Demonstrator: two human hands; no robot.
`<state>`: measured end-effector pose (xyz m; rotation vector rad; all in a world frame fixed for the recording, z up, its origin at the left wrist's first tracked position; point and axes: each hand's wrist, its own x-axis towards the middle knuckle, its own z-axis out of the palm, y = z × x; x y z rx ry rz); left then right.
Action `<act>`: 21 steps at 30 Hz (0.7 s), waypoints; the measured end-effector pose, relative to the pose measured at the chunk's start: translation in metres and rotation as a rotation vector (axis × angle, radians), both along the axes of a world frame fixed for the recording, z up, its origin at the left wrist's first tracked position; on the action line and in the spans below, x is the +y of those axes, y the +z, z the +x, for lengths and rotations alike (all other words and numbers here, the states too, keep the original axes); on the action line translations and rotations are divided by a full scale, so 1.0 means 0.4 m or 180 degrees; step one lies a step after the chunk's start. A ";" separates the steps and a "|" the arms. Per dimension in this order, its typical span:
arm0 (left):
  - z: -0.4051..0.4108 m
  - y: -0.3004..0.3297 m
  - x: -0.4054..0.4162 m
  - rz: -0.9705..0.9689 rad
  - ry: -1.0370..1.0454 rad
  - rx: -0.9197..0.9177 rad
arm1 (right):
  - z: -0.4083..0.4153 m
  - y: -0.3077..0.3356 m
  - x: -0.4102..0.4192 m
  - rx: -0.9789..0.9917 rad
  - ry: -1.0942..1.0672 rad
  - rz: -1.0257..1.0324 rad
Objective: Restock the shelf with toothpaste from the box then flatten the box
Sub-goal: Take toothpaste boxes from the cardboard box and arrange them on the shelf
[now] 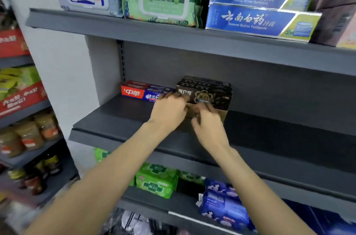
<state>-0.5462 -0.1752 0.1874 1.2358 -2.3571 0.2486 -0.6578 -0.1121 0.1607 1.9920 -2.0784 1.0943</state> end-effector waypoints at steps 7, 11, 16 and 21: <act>0.290 -0.087 0.164 0.0498 0.0546 0.0607 | 0.287 -0.084 0.099 -0.0156 0.0882 0.0137; 0.531 -0.197 0.239 0.0884 0.1083 0.0583 | 0.512 -0.164 0.148 0.0025 0.1157 0.0626; 0.868 -0.339 0.338 0.1459 0.1457 0.0289 | 0.822 -0.291 0.216 0.0055 0.1491 0.1102; 1.159 -0.455 0.390 0.2013 0.1891 0.0182 | 1.082 -0.413 0.252 -0.0030 0.1537 0.1579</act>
